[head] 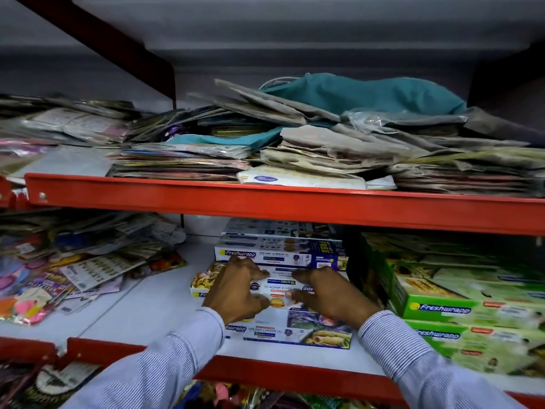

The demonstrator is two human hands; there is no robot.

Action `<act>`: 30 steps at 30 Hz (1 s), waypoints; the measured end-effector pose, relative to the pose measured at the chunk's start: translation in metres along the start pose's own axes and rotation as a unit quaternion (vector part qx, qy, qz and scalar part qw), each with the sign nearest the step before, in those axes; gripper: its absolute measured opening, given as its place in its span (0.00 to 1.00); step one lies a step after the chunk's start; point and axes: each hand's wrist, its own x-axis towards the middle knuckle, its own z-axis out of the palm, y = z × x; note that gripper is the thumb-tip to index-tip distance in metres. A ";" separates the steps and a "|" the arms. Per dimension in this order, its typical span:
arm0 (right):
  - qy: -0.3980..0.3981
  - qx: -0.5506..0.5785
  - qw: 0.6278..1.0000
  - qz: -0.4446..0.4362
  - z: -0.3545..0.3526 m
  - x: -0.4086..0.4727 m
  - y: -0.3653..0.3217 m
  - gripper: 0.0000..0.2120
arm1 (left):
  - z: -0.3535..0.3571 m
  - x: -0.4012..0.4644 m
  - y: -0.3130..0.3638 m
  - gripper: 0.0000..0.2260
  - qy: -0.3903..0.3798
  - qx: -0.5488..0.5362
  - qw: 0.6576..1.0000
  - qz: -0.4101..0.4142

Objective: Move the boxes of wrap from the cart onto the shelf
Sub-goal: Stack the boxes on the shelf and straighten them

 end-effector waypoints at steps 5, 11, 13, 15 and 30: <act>0.048 -0.020 0.999 0.002 0.012 -0.004 -0.004 0.20 | 0.011 -0.009 -0.005 0.26 0.042 0.037 0.998 0.042; 0.056 -0.008 0.998 0.003 0.010 -0.006 -0.001 0.16 | 0.017 -0.007 -0.010 0.21 0.018 0.017 0.998 0.057; 0.053 0.003 0.999 0.002 0.010 -0.006 0.000 0.15 | 0.019 -0.007 -0.012 0.21 0.011 0.027 0.997 0.066; 0.050 0.006 0.999 0.004 0.010 -0.005 0.001 0.15 | 0.020 -0.006 -0.013 0.21 0.004 0.034 0.997 0.068; 0.139 -0.073 0.988 0.004 0.047 -0.055 -0.017 0.28 | 0.033 -0.089 0.001 0.31 0.060 0.163 0.983 0.064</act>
